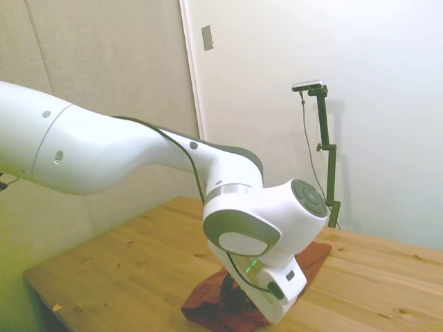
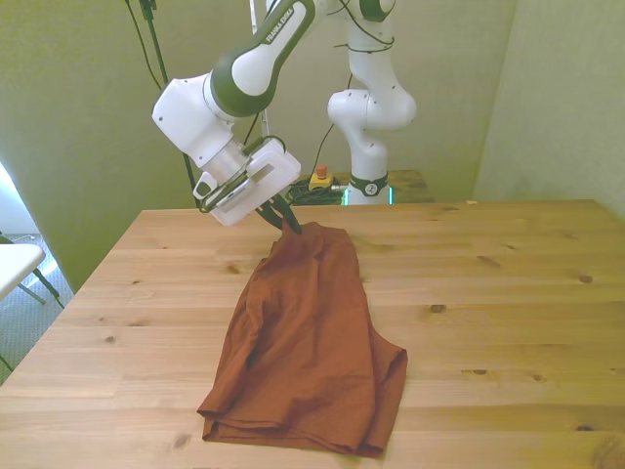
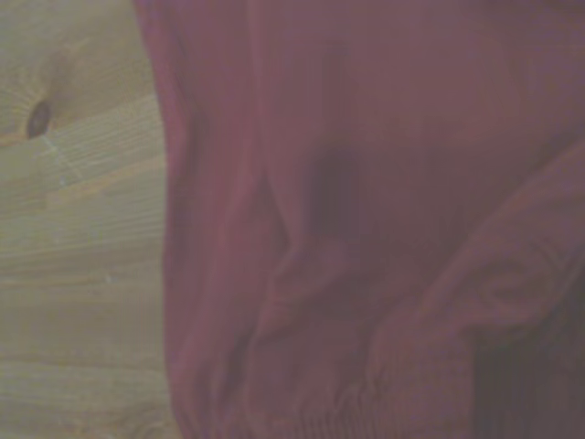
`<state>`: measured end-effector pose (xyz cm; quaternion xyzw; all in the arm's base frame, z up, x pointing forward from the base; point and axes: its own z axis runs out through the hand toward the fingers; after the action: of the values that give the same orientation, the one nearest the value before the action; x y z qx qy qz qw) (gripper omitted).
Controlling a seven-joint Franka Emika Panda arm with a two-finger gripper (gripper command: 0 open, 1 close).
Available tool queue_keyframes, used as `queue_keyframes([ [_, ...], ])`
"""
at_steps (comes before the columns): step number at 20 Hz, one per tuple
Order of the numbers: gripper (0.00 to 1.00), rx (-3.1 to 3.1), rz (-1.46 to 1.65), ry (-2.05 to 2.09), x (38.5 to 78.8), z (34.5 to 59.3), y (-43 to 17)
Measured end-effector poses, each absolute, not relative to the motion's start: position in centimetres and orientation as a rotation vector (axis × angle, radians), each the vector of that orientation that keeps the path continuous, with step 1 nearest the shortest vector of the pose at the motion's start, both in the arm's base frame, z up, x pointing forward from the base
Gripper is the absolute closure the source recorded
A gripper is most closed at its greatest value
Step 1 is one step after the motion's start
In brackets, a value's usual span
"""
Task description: Unfold the shorts
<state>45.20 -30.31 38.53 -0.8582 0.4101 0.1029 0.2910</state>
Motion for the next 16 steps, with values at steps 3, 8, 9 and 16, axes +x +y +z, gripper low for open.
queue_keyframes([
  [3, 1.0, -2.326, 0.273, 0.993, 46.6, 41.1, -26.5],
  [8, 0.0, -2.401, 0.286, 0.837, 48.0, 44.1, -19.1],
  [9, 0.0, -2.428, 0.295, 0.802, 48.2, 44.3, -17.7],
  [16, 0.0, -2.521, 0.355, 0.649, 49.6, 43.2, -11.2],
])
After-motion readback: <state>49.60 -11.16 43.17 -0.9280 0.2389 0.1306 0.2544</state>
